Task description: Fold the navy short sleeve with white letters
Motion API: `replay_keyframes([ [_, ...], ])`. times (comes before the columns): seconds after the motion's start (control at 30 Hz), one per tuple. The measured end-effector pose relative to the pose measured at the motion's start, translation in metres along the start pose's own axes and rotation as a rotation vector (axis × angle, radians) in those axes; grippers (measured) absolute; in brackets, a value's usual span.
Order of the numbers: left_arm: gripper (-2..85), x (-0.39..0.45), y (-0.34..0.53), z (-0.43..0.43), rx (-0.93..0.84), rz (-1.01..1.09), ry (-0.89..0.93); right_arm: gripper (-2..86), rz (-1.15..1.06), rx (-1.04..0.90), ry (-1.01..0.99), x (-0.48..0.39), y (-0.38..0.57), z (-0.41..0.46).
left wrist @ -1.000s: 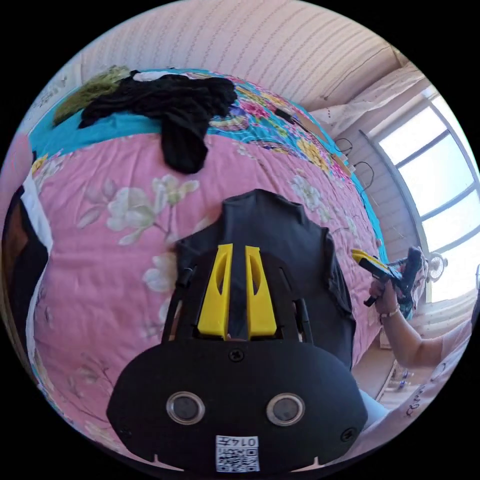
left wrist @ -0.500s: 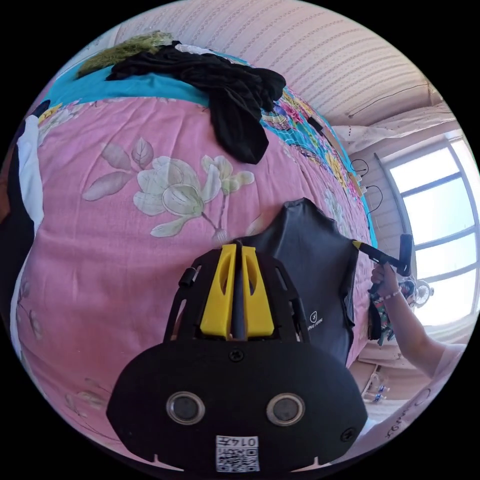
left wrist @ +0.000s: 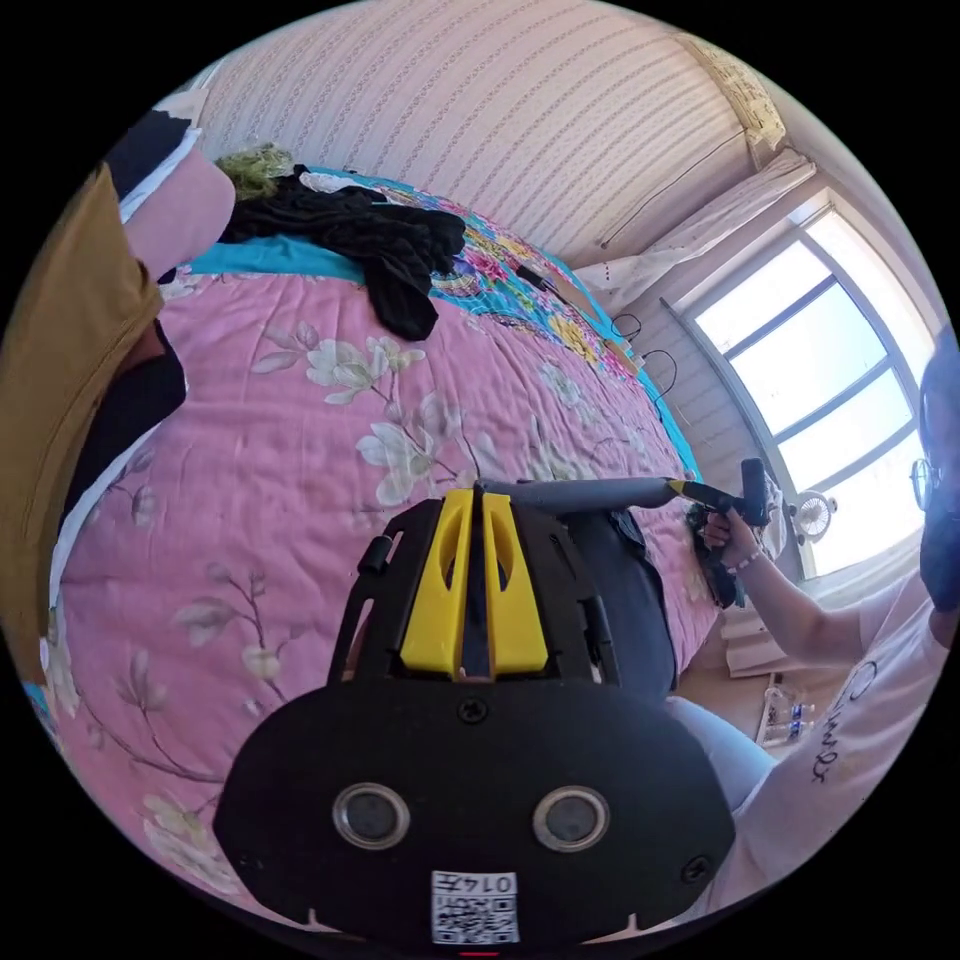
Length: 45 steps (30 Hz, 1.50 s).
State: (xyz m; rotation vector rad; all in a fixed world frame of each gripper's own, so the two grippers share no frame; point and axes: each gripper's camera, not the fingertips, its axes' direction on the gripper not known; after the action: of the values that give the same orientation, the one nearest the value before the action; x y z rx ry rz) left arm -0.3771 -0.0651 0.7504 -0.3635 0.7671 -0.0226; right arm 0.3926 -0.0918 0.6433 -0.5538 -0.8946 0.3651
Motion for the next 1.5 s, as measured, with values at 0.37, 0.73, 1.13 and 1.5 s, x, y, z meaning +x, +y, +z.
replay_keyframes([
  [0.37,-0.9,0.055,0.166,-0.055,-0.039,-0.038,0.006,0.5,0.054,-0.069,-0.012,0.01,0.137,0.008],
  [0.73,-0.8,0.09,0.317,-0.099,-0.007,-0.143,-0.037,0.6,-0.005,-0.074,0.103,-0.023,0.244,0.018],
  [1.13,-0.8,0.156,0.375,-0.144,-0.004,-0.088,-0.248,0.8,-0.019,-0.094,0.279,-0.063,0.318,0.029],
  [1.5,4.0,0.232,0.363,-0.132,-0.006,-0.039,-0.069,6.8,-0.136,-0.101,0.275,-0.134,0.309,0.068],
])
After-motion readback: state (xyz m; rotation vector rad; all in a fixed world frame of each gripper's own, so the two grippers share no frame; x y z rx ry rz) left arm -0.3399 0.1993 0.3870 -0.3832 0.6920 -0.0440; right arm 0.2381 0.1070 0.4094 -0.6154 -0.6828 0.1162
